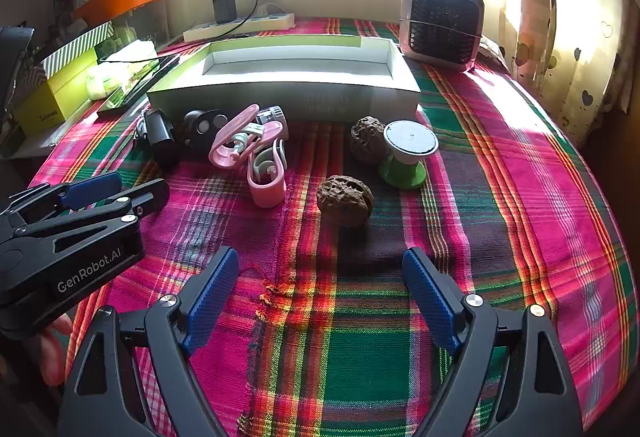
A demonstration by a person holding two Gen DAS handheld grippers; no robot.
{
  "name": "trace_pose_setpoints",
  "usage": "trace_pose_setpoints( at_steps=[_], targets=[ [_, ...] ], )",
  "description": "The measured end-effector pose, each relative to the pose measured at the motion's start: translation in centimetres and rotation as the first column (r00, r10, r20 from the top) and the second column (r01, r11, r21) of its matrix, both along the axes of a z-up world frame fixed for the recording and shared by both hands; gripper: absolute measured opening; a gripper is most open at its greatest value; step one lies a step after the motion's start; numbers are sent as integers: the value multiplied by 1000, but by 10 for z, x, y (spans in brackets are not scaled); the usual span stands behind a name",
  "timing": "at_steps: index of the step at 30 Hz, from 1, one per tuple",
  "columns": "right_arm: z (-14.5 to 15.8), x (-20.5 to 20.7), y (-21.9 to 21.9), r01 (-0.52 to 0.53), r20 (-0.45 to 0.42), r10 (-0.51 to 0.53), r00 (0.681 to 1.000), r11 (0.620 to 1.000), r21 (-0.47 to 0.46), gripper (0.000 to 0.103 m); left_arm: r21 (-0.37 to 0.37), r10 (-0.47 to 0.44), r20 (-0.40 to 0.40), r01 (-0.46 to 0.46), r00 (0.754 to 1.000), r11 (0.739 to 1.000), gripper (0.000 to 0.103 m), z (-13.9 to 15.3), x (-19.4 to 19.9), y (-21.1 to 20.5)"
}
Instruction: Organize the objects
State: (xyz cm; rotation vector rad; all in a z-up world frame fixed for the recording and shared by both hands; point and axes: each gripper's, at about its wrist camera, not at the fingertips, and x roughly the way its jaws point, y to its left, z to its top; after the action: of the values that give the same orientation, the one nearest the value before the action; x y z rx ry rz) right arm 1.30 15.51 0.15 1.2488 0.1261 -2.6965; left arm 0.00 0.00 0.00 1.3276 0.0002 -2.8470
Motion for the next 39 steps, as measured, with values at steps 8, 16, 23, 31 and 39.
trace_pose_setpoints(
  at_steps=[8, 16, 23, 31, 39],
  targets=[
    [-1, 0, 0, 0, -3, 0, 1000, 1000, -1, 84, 0, 0, 0, 0, 1000, 1000, 51, 0, 0, 0],
    [-1, 0, 1, -1, -5, 1, 1000, 1000, -1, 84, -1, 0, 0, 0, 1000, 1000, 51, 0, 0, 0],
    [0, 0, 1, -2, -6, 2, 1000, 1000, -2, 84, 0, 0, 0, 0, 1000, 1000, 51, 0, 0, 0],
    [0, -1, 1, -5, -5, 5, 1000, 1000, -2, 85, 0, 0, 0, 0, 1000, 1000, 51, 0, 0, 0],
    [2, -1, 0, -10, -3, 10, 1000, 1000, -3, 85, 0, 0, 0, 0, 1000, 1000, 51, 0, 0, 0]
  ],
)
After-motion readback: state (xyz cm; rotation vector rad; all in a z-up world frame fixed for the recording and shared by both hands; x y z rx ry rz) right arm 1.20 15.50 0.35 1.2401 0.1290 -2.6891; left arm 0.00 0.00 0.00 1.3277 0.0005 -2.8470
